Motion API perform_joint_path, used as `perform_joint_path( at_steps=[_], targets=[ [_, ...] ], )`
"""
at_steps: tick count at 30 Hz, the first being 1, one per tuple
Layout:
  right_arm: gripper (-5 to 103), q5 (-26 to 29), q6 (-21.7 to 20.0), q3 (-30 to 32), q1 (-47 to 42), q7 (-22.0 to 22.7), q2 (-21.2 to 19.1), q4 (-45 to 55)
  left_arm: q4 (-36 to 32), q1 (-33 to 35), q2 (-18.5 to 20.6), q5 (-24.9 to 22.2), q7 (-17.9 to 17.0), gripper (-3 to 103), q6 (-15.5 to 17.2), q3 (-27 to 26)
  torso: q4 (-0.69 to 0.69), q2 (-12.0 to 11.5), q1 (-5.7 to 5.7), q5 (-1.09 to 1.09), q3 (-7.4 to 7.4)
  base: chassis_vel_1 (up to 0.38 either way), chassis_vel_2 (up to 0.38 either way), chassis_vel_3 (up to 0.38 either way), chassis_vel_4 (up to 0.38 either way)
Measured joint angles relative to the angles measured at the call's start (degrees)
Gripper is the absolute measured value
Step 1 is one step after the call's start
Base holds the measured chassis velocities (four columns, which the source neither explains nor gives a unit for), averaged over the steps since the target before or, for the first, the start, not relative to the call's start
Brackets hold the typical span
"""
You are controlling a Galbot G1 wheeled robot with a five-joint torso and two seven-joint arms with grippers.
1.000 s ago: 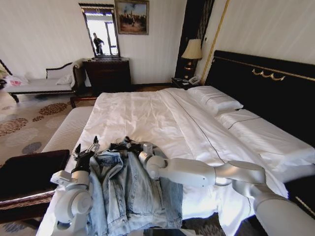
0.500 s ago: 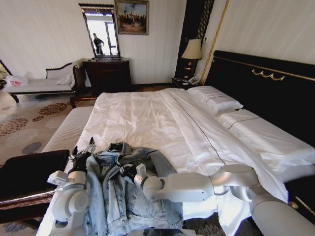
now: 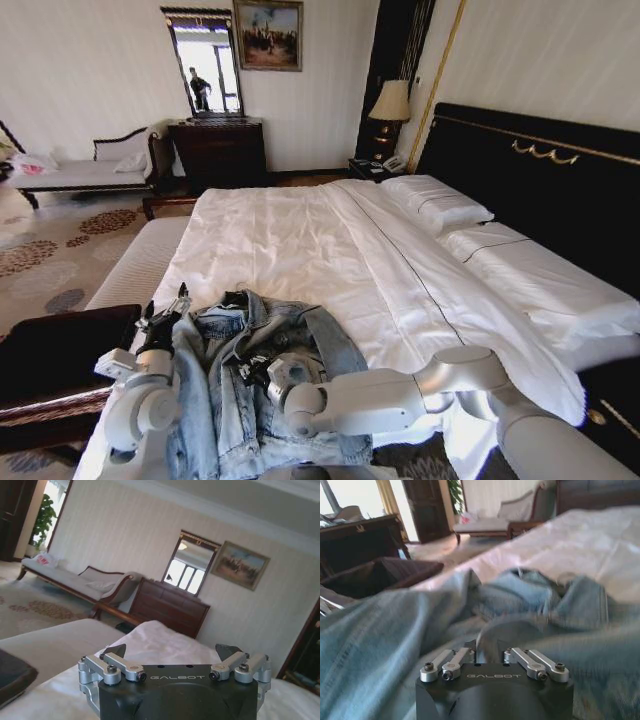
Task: Pick up the clothes from the bed and hang them on the clothes hanger.
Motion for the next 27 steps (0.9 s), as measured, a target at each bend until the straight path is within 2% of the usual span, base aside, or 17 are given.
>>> perform_joint_path(
  at_steps=[1,5,7,8,9,10,12,13,14,15,16,17,18,19,22,23,27],
  targets=[
    [20,0.00,0.00,0.00,0.00,0.00,0.00,0.00,0.00,0.00,0.00,0.00,0.00,100,0.00,0.00,0.00,0.00,0.00,0.00,0.00,0.000,0.000,0.000,0.000],
    [41,-3.33,1.61,1.00,2.88,-2.96,-4.55,4.89,2.03,0.24,0.73,-0.76,-0.74,100,0.74,-0.71,0.00,0.00,0.00,0.00,0.00,0.000,0.000,0.000,0.000],
    [41,-4.15,2.15,1.26,3.53,-3.57,-6.30,5.96,2.07,0.29,0.77,-1.30,-0.83,100,0.90,-0.74,-0.01,0.00,0.00,-0.01,0.00,0.000,0.000,0.000,0.000],
    [53,-4.88,2.86,1.94,4.05,-3.97,-8.32,7.16,2.07,0.29,0.76,-1.87,-0.98,100,1.14,-0.73,-0.02,0.00,0.00,0.00,0.00,0.000,0.000,0.000,0.000],
    [53,-5.05,3.22,2.99,4.16,-4.01,-9.59,7.77,2.07,0.28,0.73,-2.01,-1.04,100,1.21,-0.72,-0.02,0.00,0.00,0.00,0.00,0.000,0.000,0.000,0.000],
    [59,-5.02,3.46,4.73,4.11,-4.00,-10.67,8.31,2.08,0.26,0.69,-2.06,-1.06,100,1.23,-0.61,-0.02,0.00,0.00,0.01,0.00,0.000,0.000,0.000,0.000],
    [59,-4.91,3.59,6.08,3.98,-4.00,-11.23,8.54,2.09,0.25,0.69,-2.06,-1.07,100,1.24,-0.57,-0.02,0.00,0.00,0.01,0.00,0.000,0.000,0.000,0.000],
    [70,-4.16,3.91,10.66,3.44,-3.96,-12.58,8.71,2.17,0.24,0.68,-2.07,-1.07,100,1.24,-0.36,-0.02,0.00,-0.01,0.02,0.00,0.000,0.000,0.000,0.000],
    [76,-3.49,4.24,14.38,3.22,-3.95,-13.44,8.39,2.31,0.25,0.73,-2.07,-1.08,100,1.24,-0.13,-0.01,0.00,0.00,0.02,0.00,0.000,0.000,0.000,0.000],
    [76,-3.49,4.24,14.38,3.22,-3.95,-13.44,8.39,2.31,0.25,0.73,-2.07,-1.08,100,1.24,-0.13,-0.01,0.00,0.00,0.02,0.00,0.000,0.000,0.000,0.000],
    [76,-2.97,4.50,18.14,3.14,-4.01,-14.25,7.69,2.43,0.26,0.79,-1.99,-1.07,100,1.23,0.08,0.00,0.00,-0.01,0.00,0.00,0.000,0.000,0.000,0.000],
    [86,-2.65,4.71,24.33,3.07,-4.71,-15.77,6.20,2.52,0.28,0.89,-1.82,-1.04,100,1.22,0.41,0.01,-0.01,0.00,0.01,0.00,0.000,0.000,0.000,0.000],
    [86,-2.75,4.93,28.42,3.02,-5.48,-16.77,5.06,2.57,0.34,0.93,-1.61,-1.02,100,1.20,0.71,0.00,0.00,0.00,0.00,0.00,0.000,0.000,0.000,0.000],
    [86,-2.75,4.93,28.42,3.02,-5.48,-16.77,5.06,2.57,0.34,0.93,-1.61,-1.02,100,1.20,0.71,0.00,0.00,0.00,0.00,0.00,0.000,0.000,0.000,0.000],
    [99,-4.70,5.38,41.80,0.64,-7.56,-21.23,3.10,2.37,0.90,0.97,-0.74,-0.13,100,0.92,2.17,0.00,-0.02,0.01,0.02,0.01,0.000,0.000,0.000,0.000],
    [99,-4.70,5.38,41.80,0.64,-7.56,-21.23,3.10,2.37,0.90,0.97,-0.74,-0.13,100,0.92,2.17,0.00,-0.02,0.01,0.02,0.01,0.000,0.000,0.000,0.000],
    [100,-9.23,8.04,55.79,-8.69,-8.96,-29.32,6.11,1.12,1.95,0.67,1.26,1.16,100,0.20,3.95,-0.04,-0.01,-0.01,0.03,0.00,0.000,0.000,0.000,0.000]
  ],
)
